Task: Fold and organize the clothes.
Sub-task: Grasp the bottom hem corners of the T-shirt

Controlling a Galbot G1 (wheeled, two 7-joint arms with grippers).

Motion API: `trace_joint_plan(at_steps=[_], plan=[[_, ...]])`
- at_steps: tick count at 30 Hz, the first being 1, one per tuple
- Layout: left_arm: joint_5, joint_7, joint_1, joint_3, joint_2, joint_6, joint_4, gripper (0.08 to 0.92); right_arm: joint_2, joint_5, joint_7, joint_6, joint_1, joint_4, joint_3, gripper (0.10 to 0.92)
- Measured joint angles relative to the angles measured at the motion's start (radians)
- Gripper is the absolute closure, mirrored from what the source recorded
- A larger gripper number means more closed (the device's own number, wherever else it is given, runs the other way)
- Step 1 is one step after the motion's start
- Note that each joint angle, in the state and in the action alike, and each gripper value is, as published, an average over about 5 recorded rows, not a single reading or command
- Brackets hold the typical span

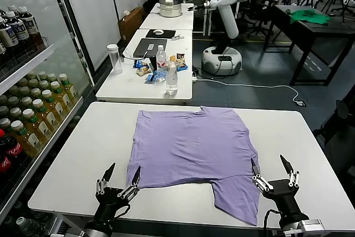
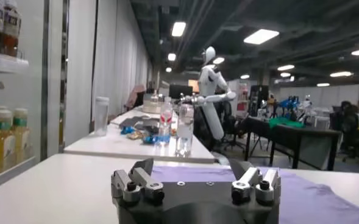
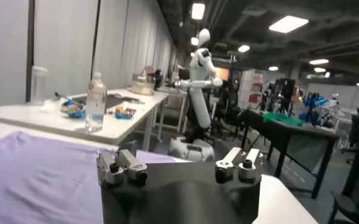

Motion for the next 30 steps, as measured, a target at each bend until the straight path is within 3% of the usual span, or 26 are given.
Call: trace_joint_plan(at_steps=[26,30], plan=[[0.009,-0.117,-0.173,0.021,0.058,0.423,0.165,0.177,0.016,-0.031,0.034,-0.170,-0.040,-0.143,-0.116,0.203],[-0.028,-0.125,-0.184,0.023,0.055,0.451,0.169,0.183,0.013,-0.019,0.030,-0.177,-0.048,-0.146,-0.129,0.247]])
